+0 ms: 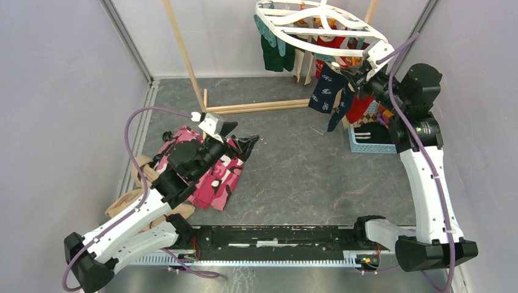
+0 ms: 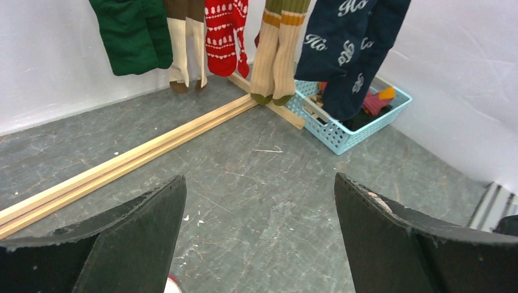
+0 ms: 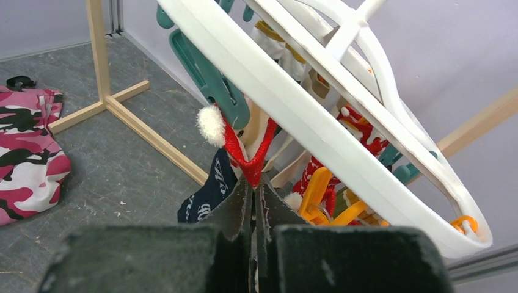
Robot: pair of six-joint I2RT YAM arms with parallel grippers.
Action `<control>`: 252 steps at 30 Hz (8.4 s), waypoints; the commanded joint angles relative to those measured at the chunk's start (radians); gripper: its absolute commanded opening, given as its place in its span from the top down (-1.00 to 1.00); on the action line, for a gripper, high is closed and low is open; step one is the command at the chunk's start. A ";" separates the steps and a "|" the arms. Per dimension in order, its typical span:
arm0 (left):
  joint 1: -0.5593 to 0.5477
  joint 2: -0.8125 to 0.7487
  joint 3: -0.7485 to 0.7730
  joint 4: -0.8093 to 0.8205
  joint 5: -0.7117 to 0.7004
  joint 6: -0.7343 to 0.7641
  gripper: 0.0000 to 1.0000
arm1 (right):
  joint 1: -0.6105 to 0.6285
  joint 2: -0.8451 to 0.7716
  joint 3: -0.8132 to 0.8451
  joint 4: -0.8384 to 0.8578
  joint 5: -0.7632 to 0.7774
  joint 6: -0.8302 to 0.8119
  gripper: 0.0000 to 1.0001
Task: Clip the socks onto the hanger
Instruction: Clamp the sock onto the hanger, then rotate the hanger at the clothesline.
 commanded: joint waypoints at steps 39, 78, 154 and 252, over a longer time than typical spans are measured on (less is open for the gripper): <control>0.441 1.408 0.714 1.101 0.409 0.036 -0.70 | -0.116 0.049 -0.019 0.118 -0.218 0.154 0.95; 0.482 1.726 1.319 1.152 0.324 -0.141 0.96 | -0.114 0.064 -0.016 0.118 -0.281 0.189 0.88; 0.558 1.038 0.547 1.412 0.545 -0.411 0.96 | -0.659 -0.001 0.071 -0.078 -0.533 0.031 -0.22; 0.387 0.451 0.124 1.167 0.613 -0.092 0.96 | -0.550 0.006 -0.047 0.010 -0.273 0.010 -0.91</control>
